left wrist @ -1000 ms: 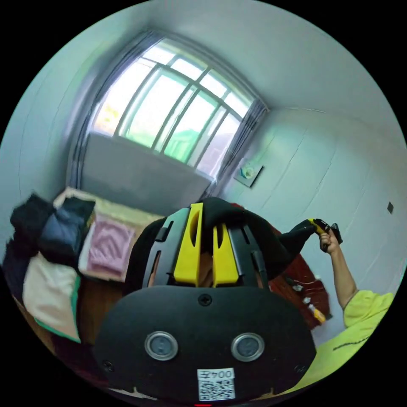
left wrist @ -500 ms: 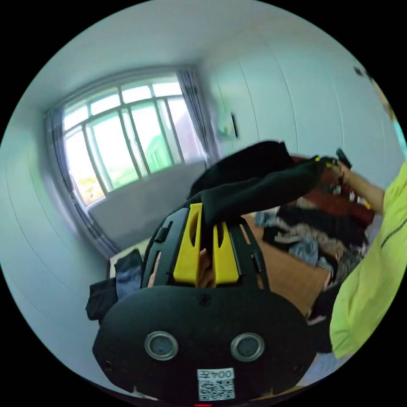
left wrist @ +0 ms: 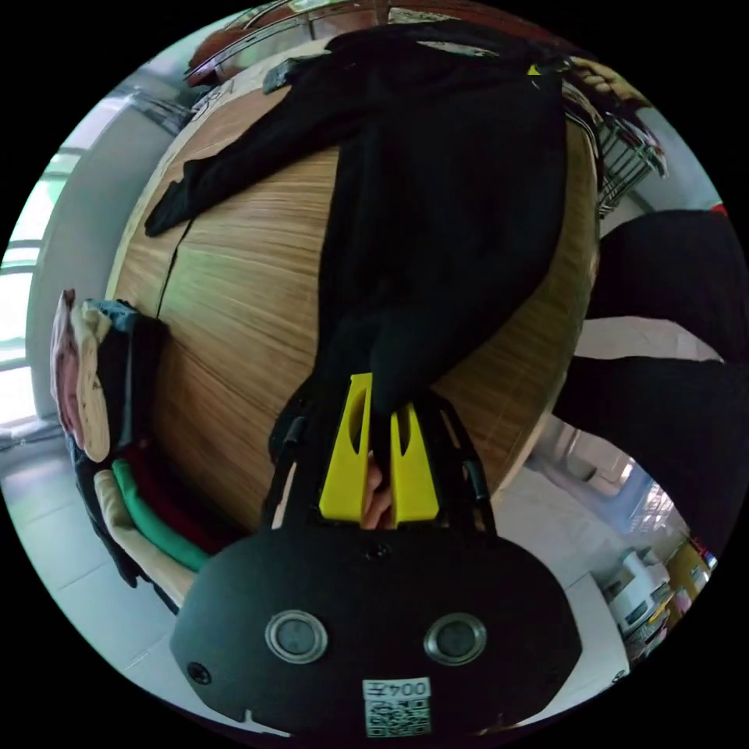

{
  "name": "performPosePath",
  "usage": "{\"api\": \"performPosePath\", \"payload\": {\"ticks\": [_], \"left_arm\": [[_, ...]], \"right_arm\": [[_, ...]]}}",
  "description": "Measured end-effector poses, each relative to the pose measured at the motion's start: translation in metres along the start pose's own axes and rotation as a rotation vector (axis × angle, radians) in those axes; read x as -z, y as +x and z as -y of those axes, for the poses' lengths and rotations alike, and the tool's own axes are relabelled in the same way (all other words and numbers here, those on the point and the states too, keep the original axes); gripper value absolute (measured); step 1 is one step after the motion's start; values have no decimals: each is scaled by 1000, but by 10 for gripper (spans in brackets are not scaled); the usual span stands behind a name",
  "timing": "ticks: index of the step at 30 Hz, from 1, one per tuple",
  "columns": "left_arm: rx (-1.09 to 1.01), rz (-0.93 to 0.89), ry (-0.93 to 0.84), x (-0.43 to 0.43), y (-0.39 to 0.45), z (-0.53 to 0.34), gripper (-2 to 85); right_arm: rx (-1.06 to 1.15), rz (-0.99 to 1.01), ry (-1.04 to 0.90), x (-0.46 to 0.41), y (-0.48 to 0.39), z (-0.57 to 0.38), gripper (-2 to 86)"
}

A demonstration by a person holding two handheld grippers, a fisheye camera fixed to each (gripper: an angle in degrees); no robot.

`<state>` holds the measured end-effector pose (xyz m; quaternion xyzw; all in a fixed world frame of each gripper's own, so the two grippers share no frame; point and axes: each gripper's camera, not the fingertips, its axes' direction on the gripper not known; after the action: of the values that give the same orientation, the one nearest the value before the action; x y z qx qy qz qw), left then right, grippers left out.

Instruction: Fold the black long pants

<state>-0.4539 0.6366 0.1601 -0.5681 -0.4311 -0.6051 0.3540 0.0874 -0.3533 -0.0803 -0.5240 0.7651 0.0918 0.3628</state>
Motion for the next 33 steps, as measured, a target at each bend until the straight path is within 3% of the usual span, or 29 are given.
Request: {"api": "performPosePath", "payload": {"ticks": [3, 6, 9, 12, 15, 21, 26, 30, 33], "left_arm": [[102, -93, 23, -2, -24, -26, -4], [233, -192, 20, 0, -52, -33, -3], [354, -248, 102, 23, -81, -48, 1], [440, -243, 172, 50, -107, -84, 13], [523, -235, 193, 69, -130, -127, 32], [728, -263, 109, 64, -179, -219, 13], [1094, -217, 20, 31, -250, -312, 5], [1132, -220, -22, -4, -293, -330, 4], [1061, -215, -108, -34, -323, -324, 3]], "right_arm": [[84, -136, -41, 8, -12, 7, 55], [7, -222, -92, -2, -14, 19, 93], [-116, -226, -155, -3, -12, 35, 133], [-211, -178, -86, 17, -23, 40, 139], [-180, -183, -50, 25, -51, 45, 136], [-169, -207, -101, 8, -68, 71, 137], [-141, -238, -149, -10, -80, 91, 106], [-51, -425, -174, -16, -108, 104, 63], [-175, -434, -106, 0, -88, 92, 58]]}}
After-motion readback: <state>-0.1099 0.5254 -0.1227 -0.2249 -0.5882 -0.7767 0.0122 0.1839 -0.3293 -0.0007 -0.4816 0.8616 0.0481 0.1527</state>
